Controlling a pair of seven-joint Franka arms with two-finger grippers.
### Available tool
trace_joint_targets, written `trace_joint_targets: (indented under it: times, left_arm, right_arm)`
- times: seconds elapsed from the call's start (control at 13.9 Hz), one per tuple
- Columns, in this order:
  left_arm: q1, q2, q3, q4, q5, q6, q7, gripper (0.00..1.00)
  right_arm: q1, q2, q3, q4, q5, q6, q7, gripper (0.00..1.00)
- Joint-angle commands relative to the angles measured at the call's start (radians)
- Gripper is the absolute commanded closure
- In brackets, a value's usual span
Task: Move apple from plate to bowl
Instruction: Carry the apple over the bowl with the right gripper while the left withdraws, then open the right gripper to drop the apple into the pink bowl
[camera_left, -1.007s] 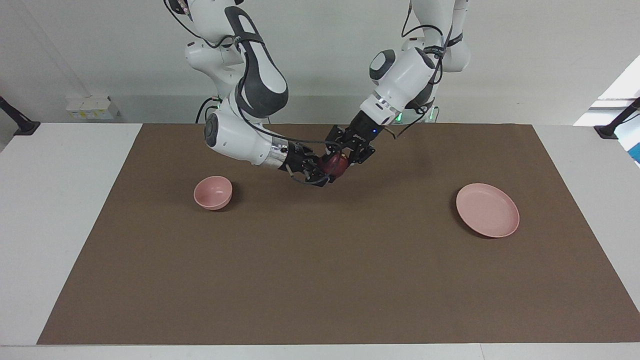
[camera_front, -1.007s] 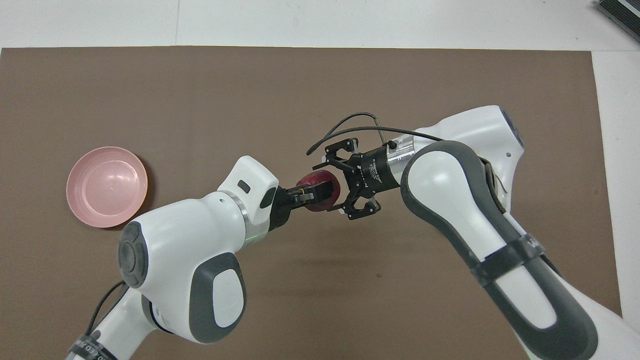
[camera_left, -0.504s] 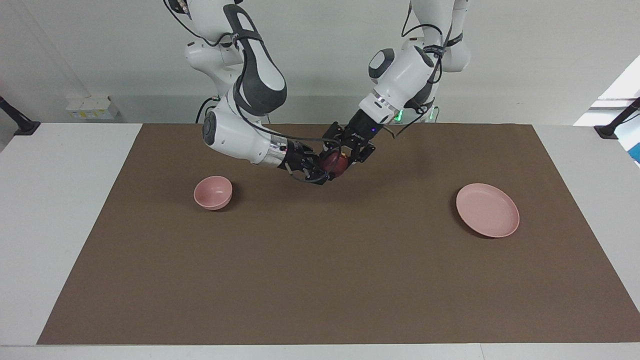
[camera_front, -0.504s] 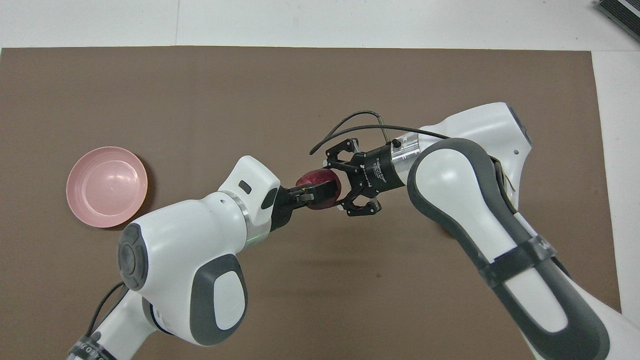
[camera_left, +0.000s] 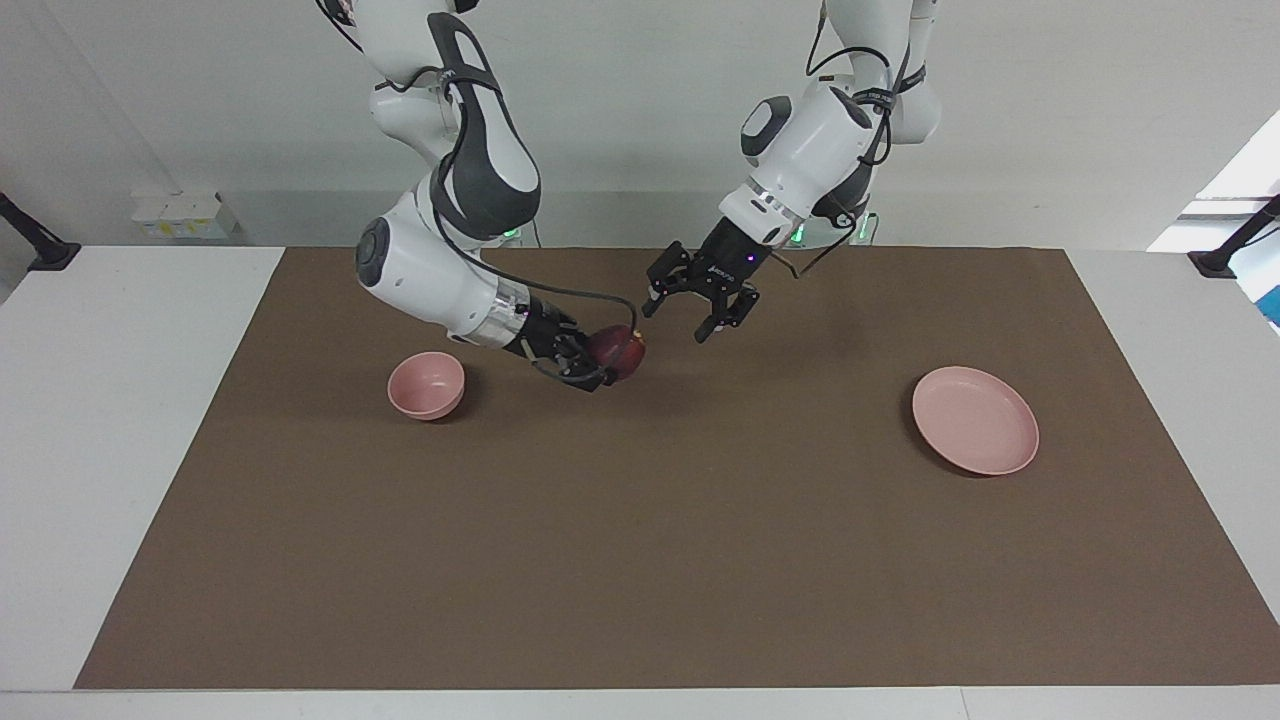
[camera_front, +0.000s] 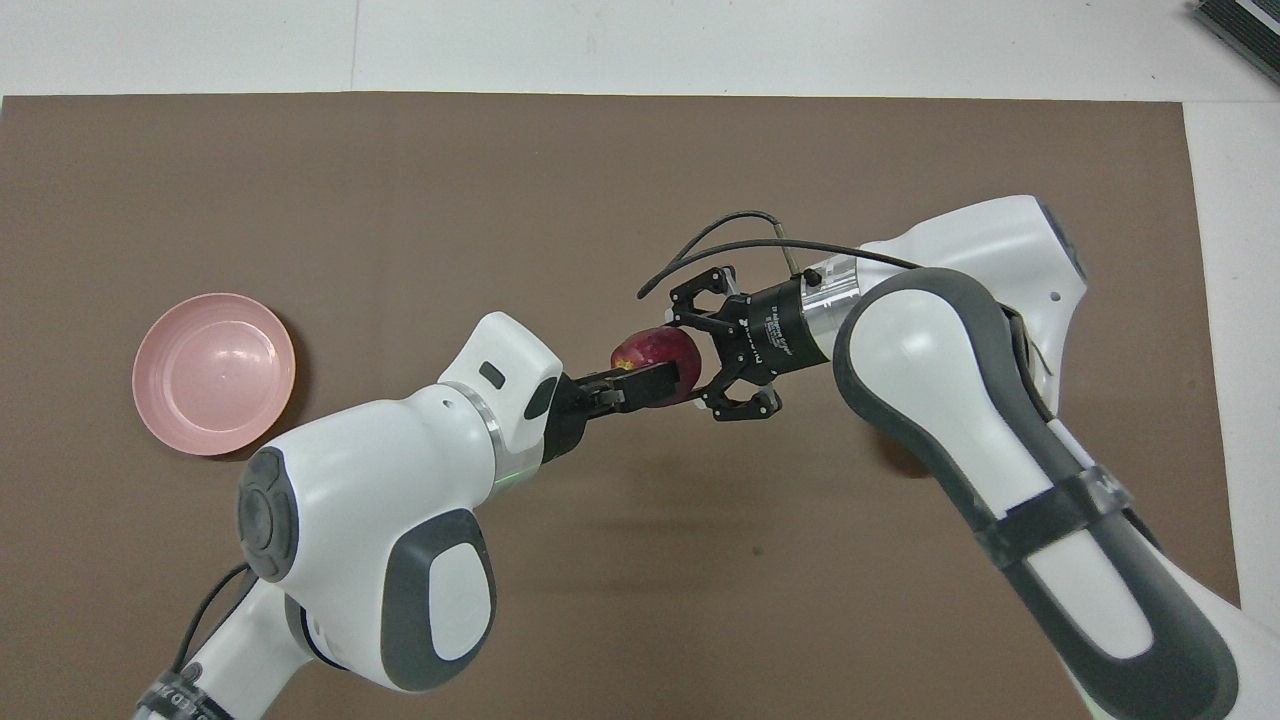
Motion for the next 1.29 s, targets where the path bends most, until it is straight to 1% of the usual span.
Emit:
trace_joint_targets:
  times: [0.0, 0.14, 0.22, 0.36, 0.43, 0.58, 0.65, 0.72, 0.86, 0.94, 1.01, 1.08, 1.15, 1.22]
  left_arm:
    - [0.036, 0.003, 0.006, 0.019, 0.044, -0.139, 0.000, 0.00]
    - [0.096, -0.005, 0.005, 0.052, 0.110, -0.253, 0.000, 0.00]
    - [0.120, -0.022, 0.006, 0.066, 0.141, -0.334, -0.002, 0.00]
    - [0.182, -0.051, 0.008, 0.112, 0.257, -0.542, -0.003, 0.00]
    - [0.200, -0.051, 0.008, 0.137, 0.316, -0.616, -0.002, 0.00]
    - [0.223, -0.051, 0.009, 0.177, 0.460, -0.722, 0.001, 0.00]
    - [0.228, -0.054, 0.011, 0.203, 0.536, -0.774, 0.002, 0.00]
    - [0.245, -0.053, 0.022, 0.242, 0.590, -0.825, 0.006, 0.00]
    - [0.260, -0.045, 0.038, 0.293, 0.601, -0.885, 0.009, 0.00]
    - [0.263, -0.051, 0.049, 0.295, 0.601, -0.887, 0.009, 0.00]
    - [0.263, -0.054, 0.075, 0.301, 0.605, -0.891, 0.011, 0.00]
    - [0.260, -0.054, 0.092, 0.318, 0.605, -0.911, 0.017, 0.00]
    - [0.262, -0.053, 0.094, 0.335, 0.606, -0.937, 0.031, 0.00]
    - [0.262, -0.053, 0.095, 0.344, 0.606, -0.948, 0.037, 0.00]
  right_arm:
    - [-0.055, -0.007, 0.003, 0.039, -0.159, -0.060, -0.069, 1.00]
    - [-0.110, -0.008, 0.003, 0.039, -0.275, -0.098, -0.170, 1.00]
    - [-0.142, -0.011, 0.003, 0.035, -0.306, -0.115, -0.231, 1.00]
    - [-0.196, -0.020, 0.001, 0.009, -0.401, -0.140, -0.324, 1.00]
    - [-0.213, -0.037, 0.003, -0.020, -0.449, -0.132, -0.360, 1.00]
    - [-0.252, -0.069, 0.001, -0.085, -0.481, -0.111, -0.437, 1.00]
    - [-0.274, -0.082, 0.001, -0.126, -0.491, -0.094, -0.478, 1.00]
    - [-0.282, -0.085, 0.001, -0.160, -0.492, -0.045, -0.500, 1.00]
    - [-0.282, -0.080, 0.001, -0.236, -0.506, 0.045, -0.520, 1.00]
    - [-0.282, -0.073, 0.001, -0.272, -0.514, 0.114, -0.540, 1.00]
    - [-0.282, -0.062, 0.001, -0.277, -0.515, 0.159, -0.546, 0.77]
    - [-0.280, -0.057, 0.001, -0.265, -0.527, 0.156, -0.546, 0.08]
    - [-0.282, -0.054, 0.003, -0.240, -0.553, 0.147, -0.548, 0.00]
    - [-0.280, -0.060, 0.003, -0.211, -0.576, 0.121, -0.548, 0.00]
